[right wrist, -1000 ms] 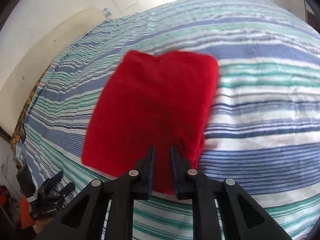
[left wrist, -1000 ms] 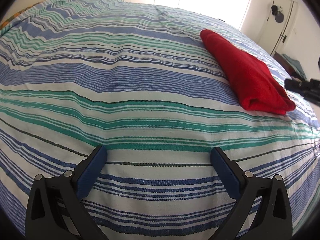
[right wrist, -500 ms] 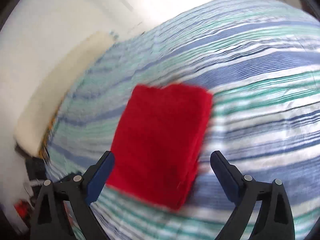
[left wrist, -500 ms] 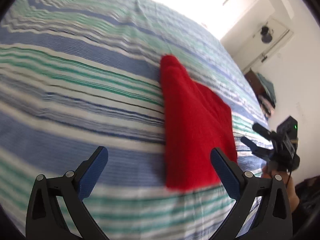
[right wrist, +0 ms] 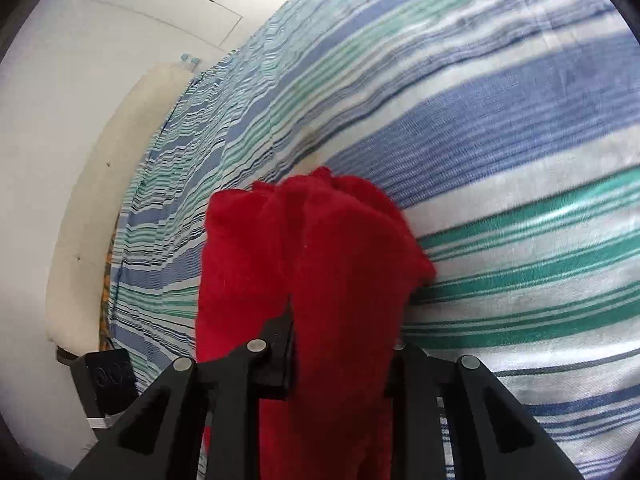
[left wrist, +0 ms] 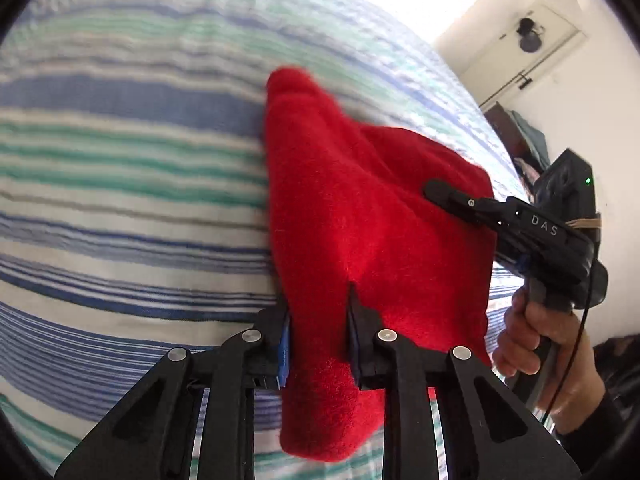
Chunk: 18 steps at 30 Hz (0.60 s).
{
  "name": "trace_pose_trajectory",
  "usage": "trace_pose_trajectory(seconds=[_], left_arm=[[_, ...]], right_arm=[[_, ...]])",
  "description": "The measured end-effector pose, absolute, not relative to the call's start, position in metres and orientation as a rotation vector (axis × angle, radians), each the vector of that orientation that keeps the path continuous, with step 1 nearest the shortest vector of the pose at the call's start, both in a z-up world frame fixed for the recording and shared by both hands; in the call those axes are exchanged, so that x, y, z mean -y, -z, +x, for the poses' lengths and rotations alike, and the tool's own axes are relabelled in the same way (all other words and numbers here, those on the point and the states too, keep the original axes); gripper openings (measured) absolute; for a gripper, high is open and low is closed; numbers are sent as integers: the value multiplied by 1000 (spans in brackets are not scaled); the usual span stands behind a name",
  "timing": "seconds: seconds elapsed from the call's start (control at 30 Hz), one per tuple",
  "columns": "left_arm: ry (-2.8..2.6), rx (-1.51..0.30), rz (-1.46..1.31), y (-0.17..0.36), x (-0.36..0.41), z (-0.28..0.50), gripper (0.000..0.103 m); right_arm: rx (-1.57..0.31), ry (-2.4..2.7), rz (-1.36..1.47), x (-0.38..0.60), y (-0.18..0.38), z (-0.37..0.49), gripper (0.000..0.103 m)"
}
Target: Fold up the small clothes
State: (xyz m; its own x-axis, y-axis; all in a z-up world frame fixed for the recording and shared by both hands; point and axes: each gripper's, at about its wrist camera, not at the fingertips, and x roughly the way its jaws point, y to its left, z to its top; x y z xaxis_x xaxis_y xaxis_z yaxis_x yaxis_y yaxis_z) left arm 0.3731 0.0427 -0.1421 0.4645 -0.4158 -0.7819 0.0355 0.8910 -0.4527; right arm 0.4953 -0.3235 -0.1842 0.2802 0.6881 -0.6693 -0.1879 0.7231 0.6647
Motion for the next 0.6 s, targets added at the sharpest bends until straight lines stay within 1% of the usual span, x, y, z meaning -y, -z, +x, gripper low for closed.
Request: trace_pose_trajectory(seconds=[0.13,0.2,0.23,0.27,0.3,0.33,0.37,0.4,0.43,0.5,0.53,0.57,0.6], left_arm=[[285,-963,-388,102,-46,368,22],[252,-948,-366,92,-48,376,31],[211,-963,-334,93,-47,381,46],[162,-980,-287,97,-46,383,65],[90,-999,-208,102,-44,382,72],[40,-1006,-143,106,-43,377,75],[12,-1011,-84,110,-43,366,75],[8,-1010,-54,110,-43,354,76],[1,-1007,-32,111,-45,341,76],[-31,-990,20,108,-46,305,82],[-53,-980,35,105,-44,286,90],[-70,-966,46,101,-43,268,96],[-94,-952,56,95,-42,254,97]], right_arm=[[-999,-695,427,323,124,486,23],[-943,-715,425,320,103,489,23],[-932,-717,428,321,98,490,23],[-943,-704,429,321,97,494,28],[-964,-668,421,325,99,498,34],[-980,-605,396,334,100,499,53],[-983,-532,368,345,98,497,80],[-973,-472,350,356,96,491,86],[-963,-430,335,364,94,483,88],[-969,-369,264,379,87,460,92],[-969,-345,211,385,83,443,98],[-968,-333,162,388,79,425,102],[-973,-330,113,391,75,403,102]])
